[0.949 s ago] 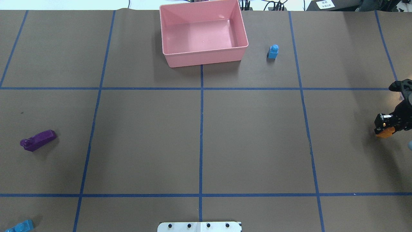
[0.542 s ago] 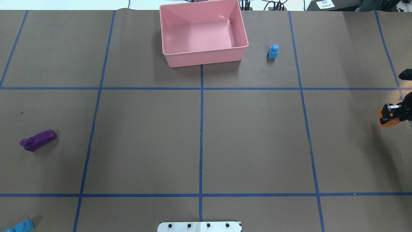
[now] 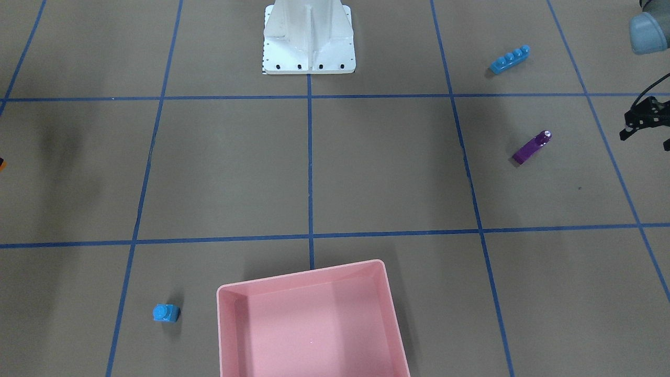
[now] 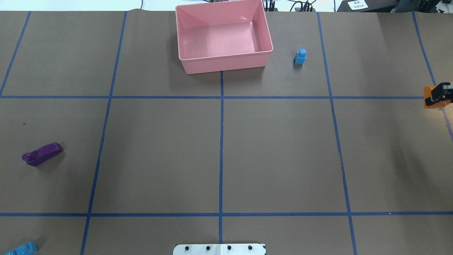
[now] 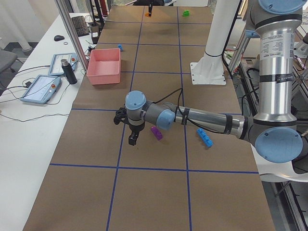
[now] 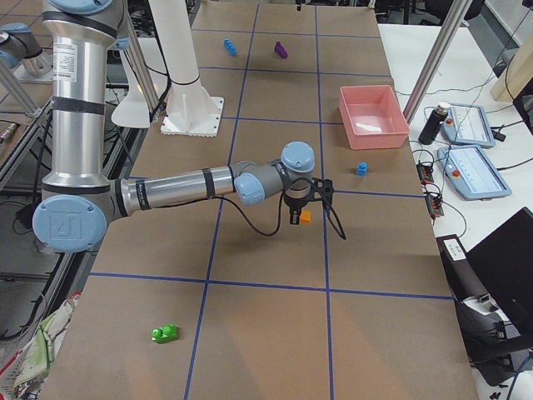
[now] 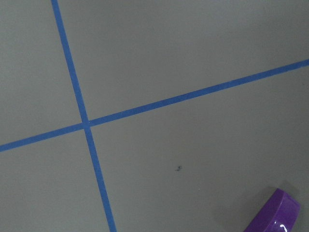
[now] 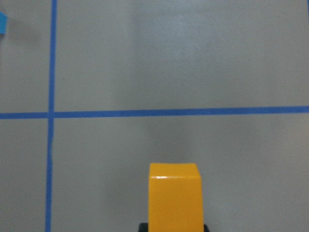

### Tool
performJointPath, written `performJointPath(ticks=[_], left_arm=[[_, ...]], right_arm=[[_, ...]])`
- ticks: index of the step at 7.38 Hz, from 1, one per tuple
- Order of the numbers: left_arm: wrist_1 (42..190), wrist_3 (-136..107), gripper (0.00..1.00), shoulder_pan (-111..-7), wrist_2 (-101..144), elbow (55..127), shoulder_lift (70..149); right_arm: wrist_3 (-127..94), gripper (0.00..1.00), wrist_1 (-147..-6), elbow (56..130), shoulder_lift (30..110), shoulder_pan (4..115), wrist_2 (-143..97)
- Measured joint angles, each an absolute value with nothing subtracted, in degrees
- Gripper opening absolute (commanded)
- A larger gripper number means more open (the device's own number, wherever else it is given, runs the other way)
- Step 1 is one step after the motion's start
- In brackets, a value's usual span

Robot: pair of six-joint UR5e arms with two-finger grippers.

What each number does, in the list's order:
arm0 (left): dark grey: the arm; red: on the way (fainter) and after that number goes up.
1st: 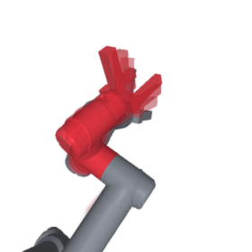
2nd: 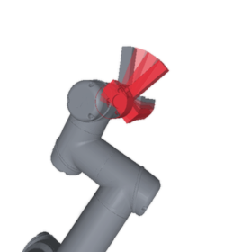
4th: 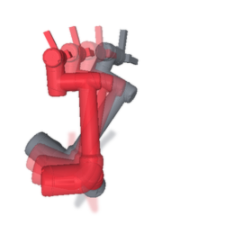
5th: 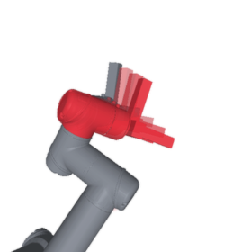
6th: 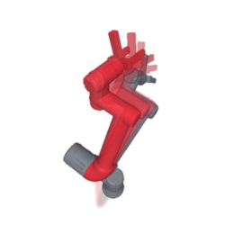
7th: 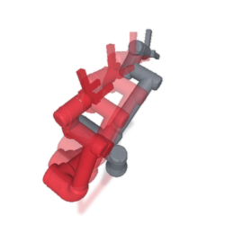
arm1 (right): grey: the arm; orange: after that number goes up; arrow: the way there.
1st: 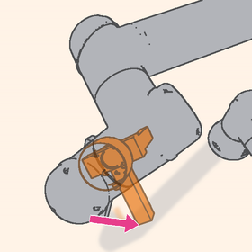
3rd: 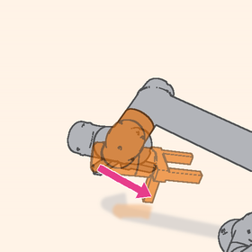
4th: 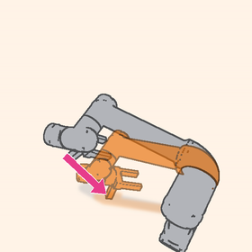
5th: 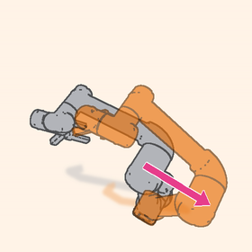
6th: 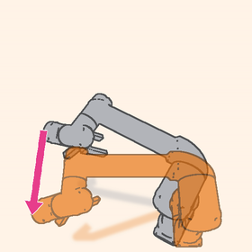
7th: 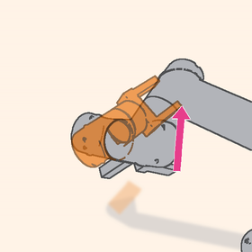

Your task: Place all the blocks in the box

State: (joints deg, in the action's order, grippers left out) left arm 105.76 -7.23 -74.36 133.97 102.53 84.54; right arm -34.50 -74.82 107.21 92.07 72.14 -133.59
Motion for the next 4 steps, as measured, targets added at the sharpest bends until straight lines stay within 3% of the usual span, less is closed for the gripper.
performJointPath(ticks=[4], left_arm=[[115.19,-7.79,1.0,-62.26,131.6,103.5,82.3]], right_arm=[[-35.6,0.0,-74.88,109.29,81.47,72.62,-134.06]])
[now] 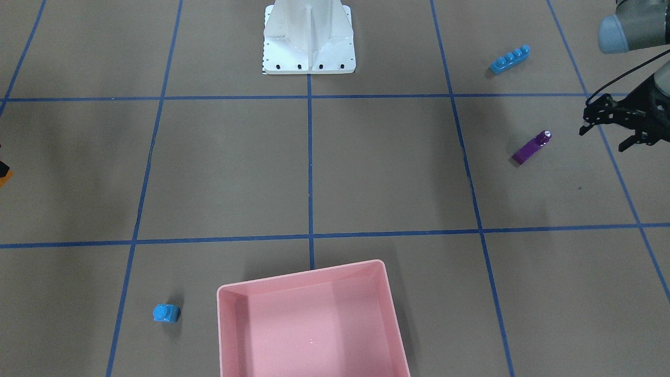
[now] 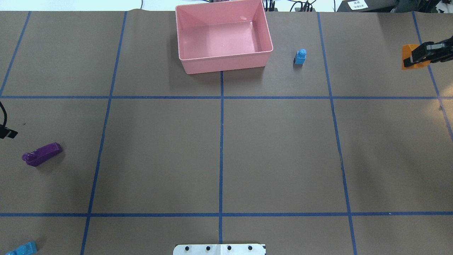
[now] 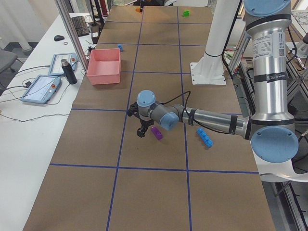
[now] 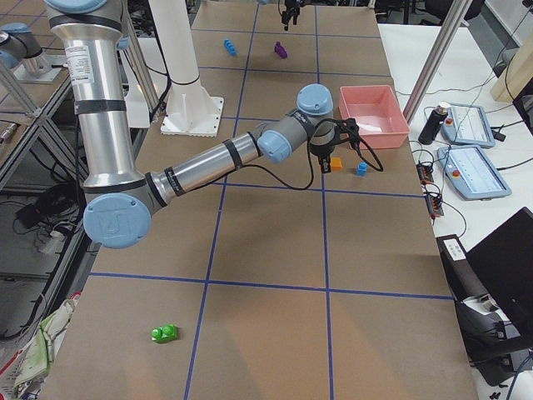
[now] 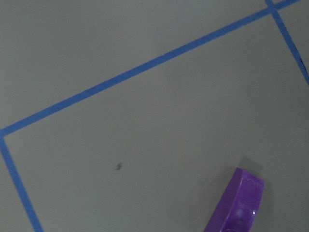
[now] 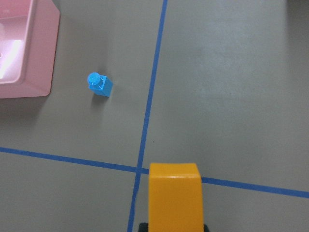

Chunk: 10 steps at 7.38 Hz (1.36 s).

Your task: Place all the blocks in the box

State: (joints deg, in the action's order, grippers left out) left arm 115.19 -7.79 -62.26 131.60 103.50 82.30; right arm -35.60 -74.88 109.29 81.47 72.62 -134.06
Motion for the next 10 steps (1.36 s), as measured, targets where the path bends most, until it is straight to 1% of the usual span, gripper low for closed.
performJointPath(ticks=[2,4,6,8,9,10], left_arm=[[115.68,-7.6,1.0,-57.94,129.98,103.56,82.32],[115.69,-7.66,1.0,-54.72,128.79,103.33,82.38],[115.67,-7.8,1.0,-52.17,127.8,102.4,82.59],[115.66,-7.82,0.98,-50.21,127.67,100.31,83.62],[115.66,-7.84,0.92,-49.57,127.56,99.5,84.13],[115.65,-7.9,0.75,-49.15,127.1,98.98,84.35]], right_arm=[[-36.97,0.0,-75.13,109.03,76.16,71.22,-134.33],[-37.77,0.0,-77.55,107.23,69.06,69.38,-133.51],[-38.03,0.0,-81.74,103.17,60.25,67.72,-132.79],[-39.2,0.0,-83.14,99.74,54.55,65.56,-131.05],[-39.58,0.0,-83.29,98.38,52.72,64.94,-130.53],[-39.75,0.0,-83.32,97.02,51.26,64.46,-130.04]])
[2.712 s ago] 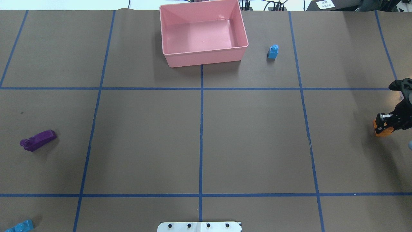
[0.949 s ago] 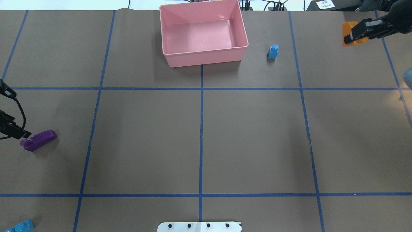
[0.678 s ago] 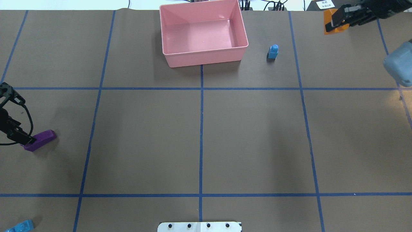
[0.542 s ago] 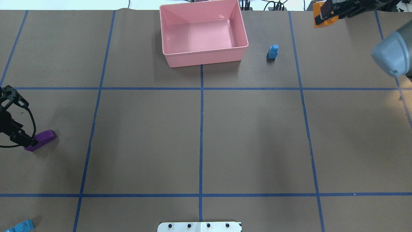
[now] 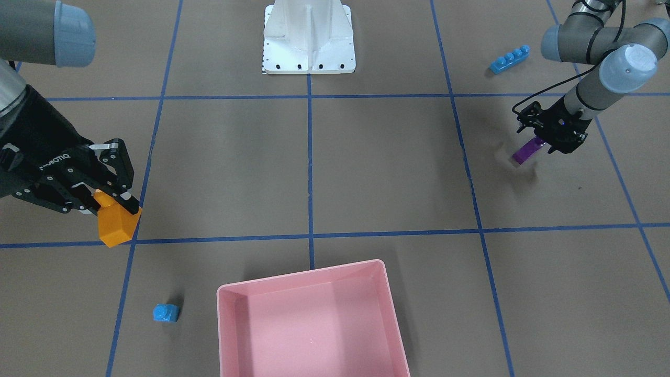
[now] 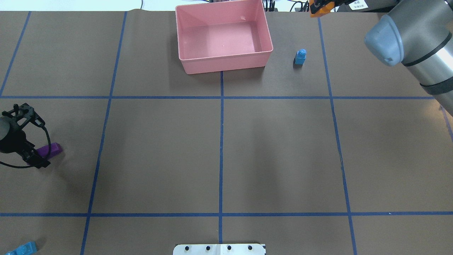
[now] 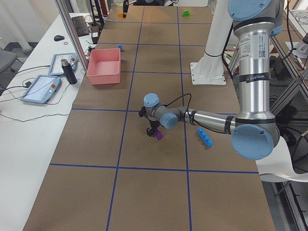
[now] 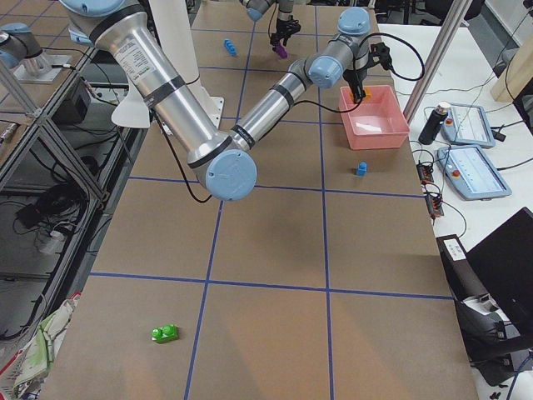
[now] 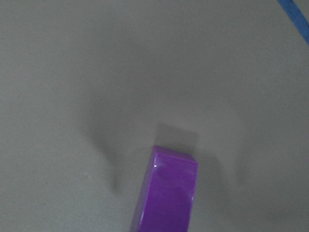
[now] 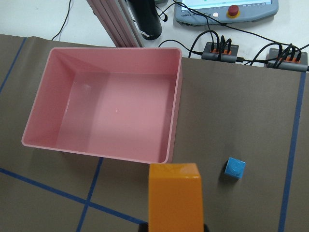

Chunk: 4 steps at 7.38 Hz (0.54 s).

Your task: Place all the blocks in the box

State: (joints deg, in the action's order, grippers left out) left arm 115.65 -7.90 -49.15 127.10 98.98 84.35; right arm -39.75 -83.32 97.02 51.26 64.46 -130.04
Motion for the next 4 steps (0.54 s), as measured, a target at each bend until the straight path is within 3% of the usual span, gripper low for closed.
performJointPath(ticks=[2,4], left_arm=[[115.59,-8.03,0.0,-48.63,125.82,98.16,84.44],[115.49,-8.28,0.0,-48.58,124.93,98.38,84.4]], right_arm=[[-39.83,0.0,-83.3,94.55,48.94,63.82,-129.12],[-39.82,0.0,-83.24,93.12,47.55,63.4,-128.54]])
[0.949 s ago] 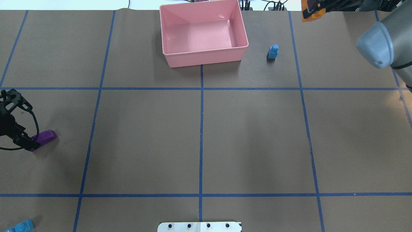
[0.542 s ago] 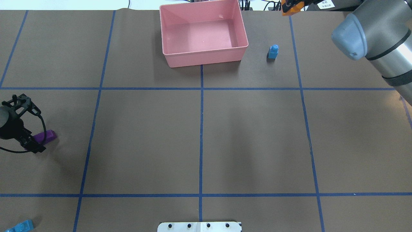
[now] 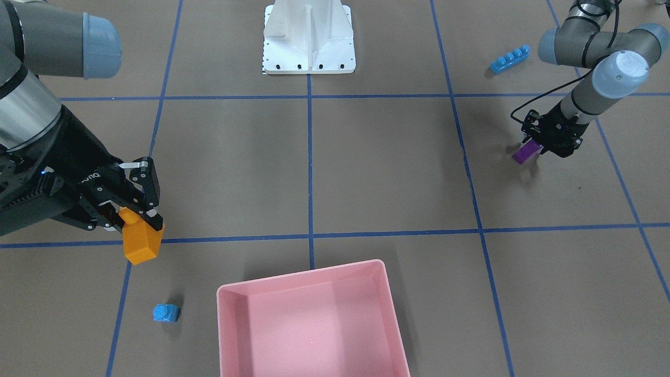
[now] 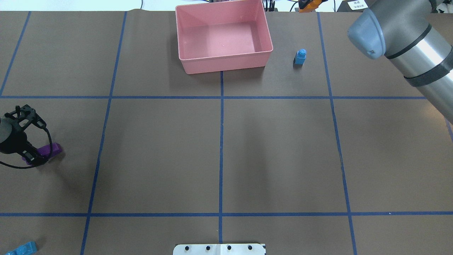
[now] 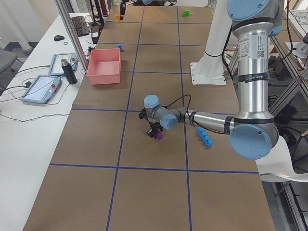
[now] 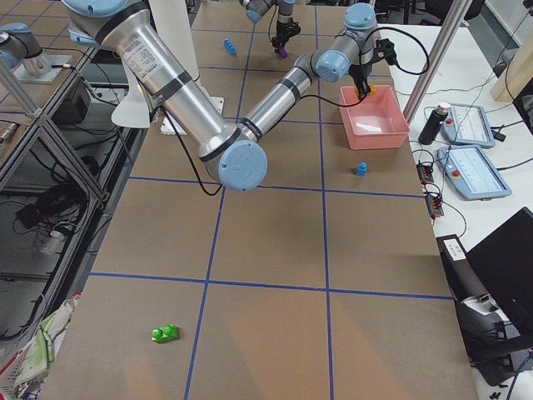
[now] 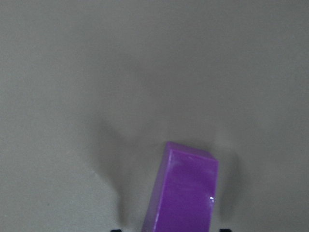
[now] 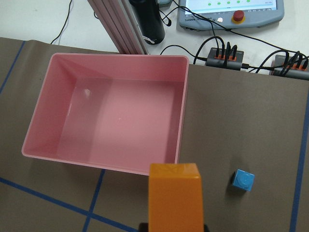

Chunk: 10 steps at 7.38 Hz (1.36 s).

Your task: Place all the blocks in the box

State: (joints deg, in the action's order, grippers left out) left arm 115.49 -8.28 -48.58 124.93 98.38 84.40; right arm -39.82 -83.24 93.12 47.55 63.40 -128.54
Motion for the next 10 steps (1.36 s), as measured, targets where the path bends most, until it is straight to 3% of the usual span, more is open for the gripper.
performJointPath(ticks=[5,8,9,10], left_arm=[[114.95,-20.29,0.0,-50.54,132.51,106.34,85.66],[107.1,-26.04,0.0,-58.45,137.37,107.59,96.47],[104.18,-28.97,0.0,-59.52,137.93,107.37,100.9],[102.84,-32.6,0.0,-59.98,138.09,106.46,105.21]], right_arm=[[-39.25,0.0,-81.23,77.62,37.78,58.91,-122.31],[-39.78,0.0,-68.54,61.46,32.34,55.5,-115.85],[-40.44,0.21,-64.67,55.38,29.61,54.06,-113.22],[-41.46,0.98,-62.32,50.78,27.32,52.7,-110.97]])
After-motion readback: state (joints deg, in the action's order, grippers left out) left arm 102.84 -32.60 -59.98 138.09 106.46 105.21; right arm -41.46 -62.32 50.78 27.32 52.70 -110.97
